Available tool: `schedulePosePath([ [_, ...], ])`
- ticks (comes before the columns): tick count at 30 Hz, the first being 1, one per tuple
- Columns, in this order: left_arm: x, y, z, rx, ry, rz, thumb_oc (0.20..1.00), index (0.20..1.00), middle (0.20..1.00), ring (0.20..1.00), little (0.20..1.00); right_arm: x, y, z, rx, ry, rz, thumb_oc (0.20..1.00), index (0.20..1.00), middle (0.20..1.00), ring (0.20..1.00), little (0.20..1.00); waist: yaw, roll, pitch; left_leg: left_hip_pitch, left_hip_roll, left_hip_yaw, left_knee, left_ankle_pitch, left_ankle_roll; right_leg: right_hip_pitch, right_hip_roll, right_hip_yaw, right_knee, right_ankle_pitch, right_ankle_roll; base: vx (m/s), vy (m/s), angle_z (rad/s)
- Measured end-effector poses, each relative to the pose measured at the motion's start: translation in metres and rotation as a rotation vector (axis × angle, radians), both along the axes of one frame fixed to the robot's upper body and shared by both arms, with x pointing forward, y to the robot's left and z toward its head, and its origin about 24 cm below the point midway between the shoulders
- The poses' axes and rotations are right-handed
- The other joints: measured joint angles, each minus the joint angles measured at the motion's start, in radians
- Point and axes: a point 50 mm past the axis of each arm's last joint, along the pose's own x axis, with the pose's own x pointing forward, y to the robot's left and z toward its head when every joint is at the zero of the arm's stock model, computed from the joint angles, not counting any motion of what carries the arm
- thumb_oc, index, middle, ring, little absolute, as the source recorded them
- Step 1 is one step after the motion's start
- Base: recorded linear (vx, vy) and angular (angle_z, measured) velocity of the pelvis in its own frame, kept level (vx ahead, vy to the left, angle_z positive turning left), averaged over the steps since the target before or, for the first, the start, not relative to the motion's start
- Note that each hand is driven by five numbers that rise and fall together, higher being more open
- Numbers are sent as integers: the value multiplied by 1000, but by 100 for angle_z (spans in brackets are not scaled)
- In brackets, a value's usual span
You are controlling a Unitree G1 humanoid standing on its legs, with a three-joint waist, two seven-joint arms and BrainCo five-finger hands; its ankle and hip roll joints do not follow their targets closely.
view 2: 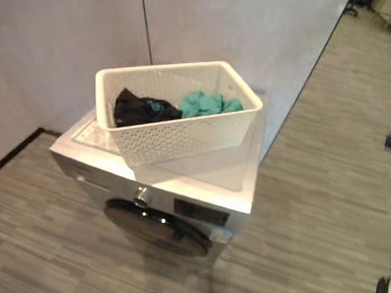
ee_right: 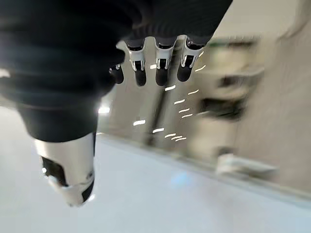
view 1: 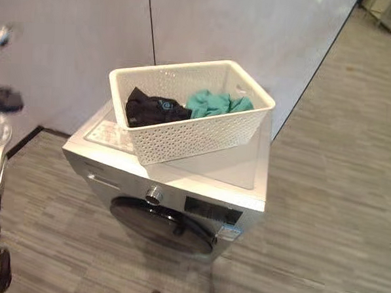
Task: Grab the laundry basket,head to the washer,open it,put in the laundry and shut it.
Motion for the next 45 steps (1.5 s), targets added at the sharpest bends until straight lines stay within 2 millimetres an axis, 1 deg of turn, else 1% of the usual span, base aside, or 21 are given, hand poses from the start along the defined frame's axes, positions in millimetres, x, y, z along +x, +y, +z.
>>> schedulePosePath([
  [3,-31,15,-82,-211,157,102,1000,1000,1000,1000,1000,-30,-4,-62,82,164,-35,1000,1000,1000,1000,1000,-1,22,25,-1,17,5,0,2,-6,0,18,1,-2,1,-8,-91,-262,-3],
  [7,-66,1,-176,-477,399,112,1000,1000,1000,1000,1000,-71,5,-133,184,388,-72,1000,1000,1000,1000,1000,5,17,64,-9,41,-20,2,8,-24,4,48,-16,1,-2,-35,-163,-217,16],
  [10,-78,-27,-244,-755,523,58,1000,1000,1000,1000,1000,-86,22,-174,281,497,-58,1000,1000,1000,1000,1000,8,4,98,-56,43,-41,62,22,-45,-8,66,-42,21,-13,-55,-258,-170,31],
  [13,-93,-86,-330,-994,906,-27,1000,1000,1000,1000,1000,-81,59,-219,370,653,40,1000,1000,1000,1000,1000,1,-22,147,-124,54,-1,108,94,-87,-54,85,-93,89,-28,-101,-264,-164,46],
  [14,-94,-95,-337,-1010,952,-51,1000,1000,1000,1000,1000,-75,68,-223,387,653,61,1000,1000,1000,1000,1000,-1,-36,154,-134,65,7,108,116,-95,-81,72,-97,108,-24,-121,-144,-71,44],
  [15,-91,-111,-346,-1042,1009,-109,1000,1000,1000,1000,1000,-71,81,-232,426,665,88,1000,1000,1000,1000,1000,-3,-72,172,-176,59,37,107,202,-156,-117,56,-126,127,-39,-155,-114,-34,43],
  [16,-89,-117,-350,-1054,1033,-131,1000,1000,1000,1000,1000,-68,87,-237,445,669,97,1000,1000,1000,1000,1000,-6,-95,188,-228,66,74,265,114,-104,-120,45,-143,120,-7,-172,-114,-36,40],
  [17,-94,-121,-357,-1071,1089,-131,1000,1000,1000,1000,1000,-67,97,-245,477,690,110,1000,1000,1000,1000,1000,-4,-114,183,-268,84,100,496,24,-16,-111,37,-141,106,6,-176,-59,41,19],
  [18,-101,-126,-365,-1103,1126,-124,1000,1000,1000,1000,1000,-67,105,-251,487,715,129,1000,1000,1000,1000,1000,-16,-116,182,-244,102,97,630,-29,-10,-93,38,-142,95,10,-181,-37,73,16],
  [20,-109,-138,-375,-1165,1166,-111,1000,1000,1000,1000,1000,-72,111,-266,485,795,126,1000,1000,1000,1000,1000,-39,-98,174,-159,128,90,692,-52,-16,-87,44,-138,96,10,-182,-20,74,11],
  [23,-105,-158,-383,-1192,1235,-158,1000,1000,1000,1000,1000,-80,118,-284,476,917,136,1000,1000,1000,1000,1000,-67,-49,150,3,151,94,557,-50,-23,-116,72,-117,88,33,-175,-36,162,-16],
  [27,-92,-171,-384,-1129,1305,-218,1000,1000,1000,1000,1000,-88,128,-305,459,1052,131,1000,1000,1000,1000,1000,-60,-30,125,167,97,4,270,-103,-42,-143,78,-74,86,90,-144,-188,266,-39],
  [29,-86,-176,-383,-1086,1334,-246,1000,1000,1000,1000,1000,-86,135,-308,467,1058,140,1000,1000,1000,1000,1000,-68,-30,120,165,74,-22,242,-149,-65,-165,68,-57,95,118,-126,-254,307,-25],
  [30,-89,-179,-386,-1054,1384,-255,1000,1000,1000,1000,1000,-82,134,-306,451,1056,146,1000,1000,1000,1000,1000,-61,-16,106,179,49,-46,162,-145,-30,-202,60,-49,120,117,-118,-257,299,-25],
  [31,-86,-188,-386,-1017,1411,-296,1000,1000,1000,1000,1000,-75,138,-303,432,1045,171,1000,1000,1000,1000,1000,-87,21,84,175,40,-30,115,-177,-31,-252,54,-49,148,130,-91,-346,400,-46],
  [34,-84,-189,-385,-930,1449,-333,1000,1000,1000,1000,1000,-58,158,-291,324,1013,293,1000,1000,1000,1000,1000,-83,15,77,173,-64,-14,61,-207,29,-327,-23,8,166,208,-21,-319,286,-34],
  [38,-103,-181,-390,-914,1499,-292,1000,1000,1000,1000,1000,-52,176,-285,239,1011,411,1000,1000,1000,1000,1000,-55,1,81,148,-102,49,74,-175,81,-341,-125,-134,142,107,77,-238,96,-44],
  [41,-108,-174,-390,-909,1500,-269,1000,1000,1000,1000,1000,-44,185,-275,166,976,470,1000,1000,1000,1000,1000,-42,15,90,110,-88,47,69,-142,113,-361,-134,-130,280,82,64,-187,59,4],
  [43,-105,-175,-388,-908,1474,-287,1000,1000,1000,1000,1000,-35,188,-258,66,920,543,1000,1000,1000,1000,1000,-22,29,100,85,-60,15,71,-112,92,-335,-100,-67,458,-9,68,-57,-44,43],
  [44,-104,-176,-387,-907,1467,-300,1000,1000,1000,1000,1000,-32,189,-252,28,906,576,1000,1000,1000,1000,1000,-7,34,98,74,-46,-12,71,-104,83,-272,-82,-50,461,-60,69,-47,-84,48],
  [45,-105,-176,-386,-896,1464,-313,1000,1000,1000,1000,1000,-26,192,-248,-12,893,601,1000,1000,1000,1000,1000,17,20,88,58,-46,-28,69,-103,77,-190,-81,-46,351,-92,61,-52,-82,34],
])
